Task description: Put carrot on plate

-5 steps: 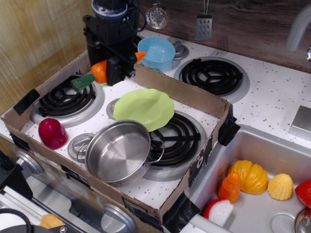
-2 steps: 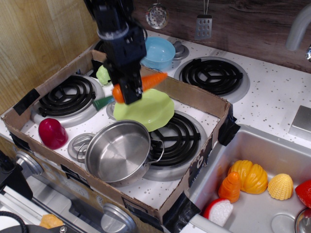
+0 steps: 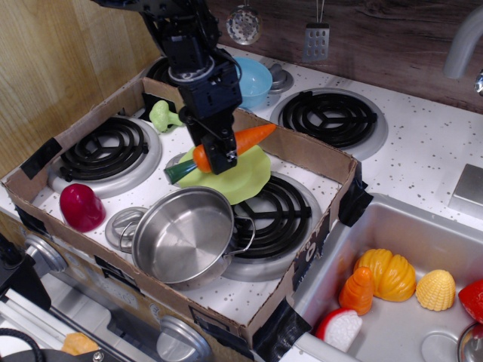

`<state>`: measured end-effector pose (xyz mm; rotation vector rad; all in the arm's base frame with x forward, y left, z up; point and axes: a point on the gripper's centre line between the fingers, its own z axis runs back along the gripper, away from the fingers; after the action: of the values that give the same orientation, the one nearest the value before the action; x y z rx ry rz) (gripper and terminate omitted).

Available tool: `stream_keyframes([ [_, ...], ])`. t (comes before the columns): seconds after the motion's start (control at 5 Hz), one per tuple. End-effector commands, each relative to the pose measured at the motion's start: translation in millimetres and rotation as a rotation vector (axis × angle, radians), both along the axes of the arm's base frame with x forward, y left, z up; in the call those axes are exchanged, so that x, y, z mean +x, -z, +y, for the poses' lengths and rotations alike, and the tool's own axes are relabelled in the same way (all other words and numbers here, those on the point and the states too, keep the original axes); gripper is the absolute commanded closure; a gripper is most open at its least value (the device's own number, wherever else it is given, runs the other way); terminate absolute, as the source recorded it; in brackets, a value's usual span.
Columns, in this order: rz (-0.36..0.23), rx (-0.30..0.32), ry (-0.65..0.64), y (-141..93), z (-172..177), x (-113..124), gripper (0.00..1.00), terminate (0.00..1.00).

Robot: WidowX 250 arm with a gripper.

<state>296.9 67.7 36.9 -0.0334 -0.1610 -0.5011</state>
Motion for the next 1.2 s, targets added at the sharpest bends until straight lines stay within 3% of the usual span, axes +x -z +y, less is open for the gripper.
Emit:
stream_keyframes([
  [0.0,-0.077,0.078,-0.015,-22.8,-13.1,-1.0,0.0,0.0],
  [0.2,-0.099,0.176,-0.043,-43.1,-13.9,-6.2,0.0,0.0],
  [0.4,-0.131,0.349,-0.105,-85.8,-14.0,-12.3,0.0,0.0],
  [0.6,-0.118,0.495,-0.127,-133.9,-12.8,-17.7,0.0,0.0],
  [0.8,-0.105,0.46,-0.227,-162.3,-14.0,-24.1,0.0,0.0],
  [1.0,0.004,0.366,-0.335,-175.0,-20.6,-27.3,0.0,0.0],
])
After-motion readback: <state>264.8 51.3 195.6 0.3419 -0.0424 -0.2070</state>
